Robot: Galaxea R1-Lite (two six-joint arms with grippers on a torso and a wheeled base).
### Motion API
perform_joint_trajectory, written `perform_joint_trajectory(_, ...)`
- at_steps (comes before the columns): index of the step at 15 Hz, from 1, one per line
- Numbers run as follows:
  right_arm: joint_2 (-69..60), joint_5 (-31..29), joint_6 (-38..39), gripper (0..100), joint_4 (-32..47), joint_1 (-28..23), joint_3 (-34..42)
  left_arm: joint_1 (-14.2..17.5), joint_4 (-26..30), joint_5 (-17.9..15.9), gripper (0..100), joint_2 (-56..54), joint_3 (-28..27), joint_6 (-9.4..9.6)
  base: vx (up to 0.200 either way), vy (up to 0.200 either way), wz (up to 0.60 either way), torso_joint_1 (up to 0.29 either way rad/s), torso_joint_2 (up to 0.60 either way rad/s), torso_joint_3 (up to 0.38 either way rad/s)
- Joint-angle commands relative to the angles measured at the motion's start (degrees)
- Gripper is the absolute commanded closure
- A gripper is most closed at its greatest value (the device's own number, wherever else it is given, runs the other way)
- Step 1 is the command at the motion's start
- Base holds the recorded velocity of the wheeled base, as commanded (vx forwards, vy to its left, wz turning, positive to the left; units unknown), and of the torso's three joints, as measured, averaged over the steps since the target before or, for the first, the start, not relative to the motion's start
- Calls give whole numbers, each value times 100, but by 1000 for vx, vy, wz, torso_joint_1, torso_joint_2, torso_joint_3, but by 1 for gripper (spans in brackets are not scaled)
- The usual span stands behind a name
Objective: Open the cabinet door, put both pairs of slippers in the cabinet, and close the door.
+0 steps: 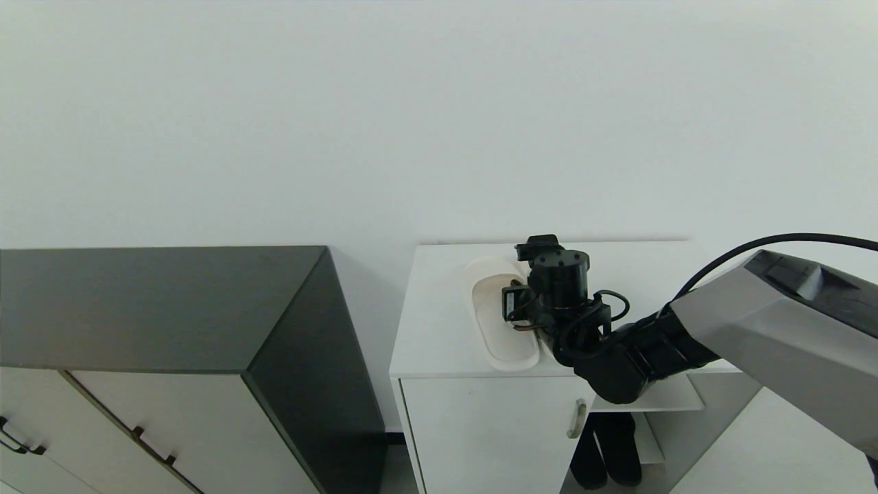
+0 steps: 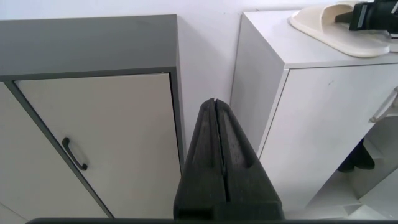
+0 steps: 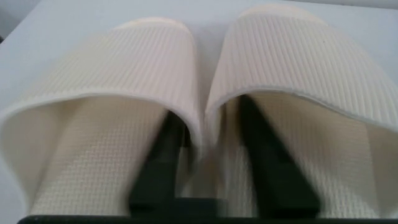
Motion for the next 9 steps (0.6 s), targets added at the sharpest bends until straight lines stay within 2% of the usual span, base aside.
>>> perform_joint_trajectory(1,17,0,-7,100,-3,-1,-8,1,-1,1,100,7,0,2,0,0,0,0,0,0)
perform_joint_trajectory(5,-176,0,-86,100,-3,60,63,1,-1,1,100,7,0,2,0,0,0,0,0,0)
perform_joint_trajectory(8,-756,87,-86,100,-3,271,572,1,-1,1,100,7,0,2,0,0,0,0,0,0)
perform_joint_trajectory(9,-1134,246,-86,100,-3,421,950,1,-1,1,100,7,0,2,0,0,0,0,0,0)
